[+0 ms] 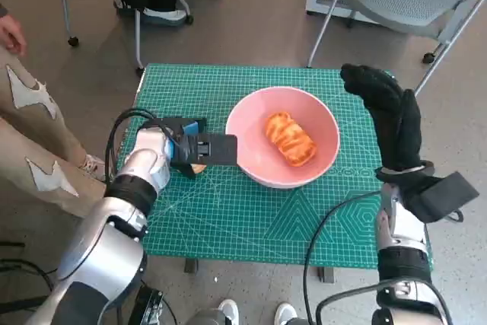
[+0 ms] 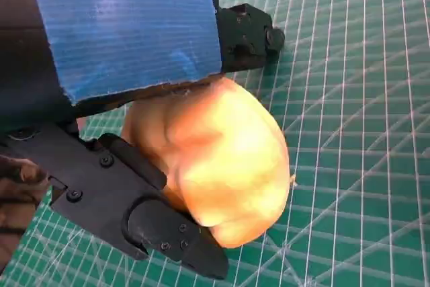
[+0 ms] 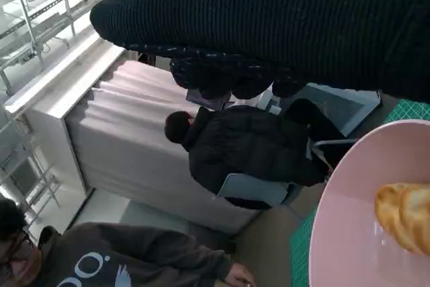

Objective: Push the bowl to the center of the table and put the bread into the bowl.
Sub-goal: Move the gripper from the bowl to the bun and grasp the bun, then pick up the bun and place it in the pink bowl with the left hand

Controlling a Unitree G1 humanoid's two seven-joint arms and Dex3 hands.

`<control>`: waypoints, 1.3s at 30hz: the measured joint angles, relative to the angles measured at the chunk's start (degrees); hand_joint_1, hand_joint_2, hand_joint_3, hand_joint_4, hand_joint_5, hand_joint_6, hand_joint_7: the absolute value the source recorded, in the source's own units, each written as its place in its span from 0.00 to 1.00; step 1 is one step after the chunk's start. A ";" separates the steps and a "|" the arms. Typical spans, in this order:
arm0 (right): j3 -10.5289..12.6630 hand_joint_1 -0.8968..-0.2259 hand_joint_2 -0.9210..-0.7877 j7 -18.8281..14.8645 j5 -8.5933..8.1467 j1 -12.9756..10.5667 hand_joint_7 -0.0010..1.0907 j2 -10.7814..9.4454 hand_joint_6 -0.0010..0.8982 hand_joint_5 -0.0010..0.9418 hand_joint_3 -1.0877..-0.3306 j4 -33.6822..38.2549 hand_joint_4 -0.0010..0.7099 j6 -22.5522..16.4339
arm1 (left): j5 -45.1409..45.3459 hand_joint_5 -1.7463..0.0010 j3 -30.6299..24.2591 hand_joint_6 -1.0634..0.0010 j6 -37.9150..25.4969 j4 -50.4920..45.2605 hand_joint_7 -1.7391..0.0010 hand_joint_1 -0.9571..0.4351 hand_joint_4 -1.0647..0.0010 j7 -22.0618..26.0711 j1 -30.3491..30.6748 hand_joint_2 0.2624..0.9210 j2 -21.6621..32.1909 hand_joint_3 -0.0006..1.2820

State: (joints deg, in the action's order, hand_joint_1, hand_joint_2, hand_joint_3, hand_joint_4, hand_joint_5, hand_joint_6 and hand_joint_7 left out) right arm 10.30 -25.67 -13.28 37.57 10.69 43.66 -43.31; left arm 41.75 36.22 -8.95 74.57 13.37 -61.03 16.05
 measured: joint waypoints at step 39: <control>0.59 0.32 0.00 -0.46 -0.28 1.82 0.42 -0.20 0.02 0.00 0.31 1.09 0.22 0.13 | -3.97 0.32 -13.59 0.33 -0.80 -36.97 0.39 0.69 0.30 0.33 2.14 0.73 14.12 0.26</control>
State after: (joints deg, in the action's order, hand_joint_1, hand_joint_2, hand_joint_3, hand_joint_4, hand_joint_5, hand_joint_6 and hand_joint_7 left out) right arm 10.89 -26.13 -13.56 39.39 10.50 44.76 -43.19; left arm 37.78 22.63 -9.74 37.60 13.70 -58.88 30.18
